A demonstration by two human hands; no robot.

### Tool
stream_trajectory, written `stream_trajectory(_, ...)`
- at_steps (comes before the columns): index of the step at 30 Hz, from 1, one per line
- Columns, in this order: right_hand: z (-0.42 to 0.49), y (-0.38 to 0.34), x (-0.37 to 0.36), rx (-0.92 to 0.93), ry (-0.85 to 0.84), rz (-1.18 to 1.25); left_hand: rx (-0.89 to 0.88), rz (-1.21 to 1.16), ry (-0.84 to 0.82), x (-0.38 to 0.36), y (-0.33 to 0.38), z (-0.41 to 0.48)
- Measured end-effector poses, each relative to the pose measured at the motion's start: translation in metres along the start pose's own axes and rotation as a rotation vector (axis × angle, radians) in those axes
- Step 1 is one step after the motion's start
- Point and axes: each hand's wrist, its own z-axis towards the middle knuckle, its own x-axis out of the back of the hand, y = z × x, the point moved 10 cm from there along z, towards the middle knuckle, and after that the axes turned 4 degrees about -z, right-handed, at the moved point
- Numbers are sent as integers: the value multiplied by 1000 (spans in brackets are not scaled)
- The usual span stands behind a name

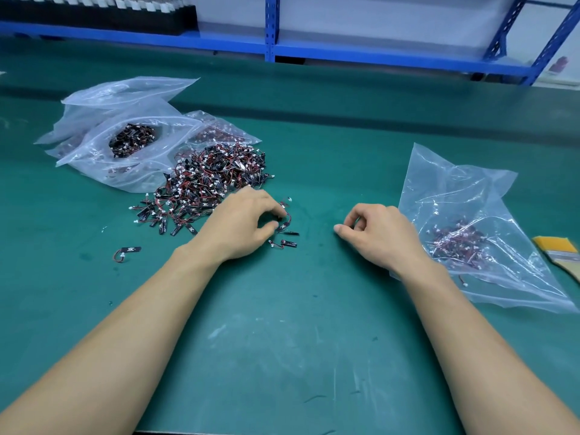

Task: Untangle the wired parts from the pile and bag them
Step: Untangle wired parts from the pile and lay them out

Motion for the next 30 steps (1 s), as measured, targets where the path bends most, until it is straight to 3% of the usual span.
stream_trajectory(3, 0, 0, 0, -1, -5, -6, -47, -160, 43, 3, 9, -4)
stream_trajectory(6, 0, 0, 0, -1, -8, -1, 79, -101, 200, 19, -11, -4)
stream_trajectory(12, -1, -1, -1, -5, -27, -6, 261, 97, 31, -2, -33, -3)
stream_trajectory(17, -1, -2, 0, -3, -24, -7, 202, 124, 28, -3, -25, 0)
stream_trajectory(22, -1, -2, 0, -1, -17, -10, 75, -63, 26, -3, -6, -1)
stream_trajectory(27, -4, -8, 4, 22, 7, -18, 98, -101, 115, 5, -13, -4)
stream_trajectory(30, -9, -31, 6, 148, 63, 52, 125, -65, 113, 6, -22, -4)
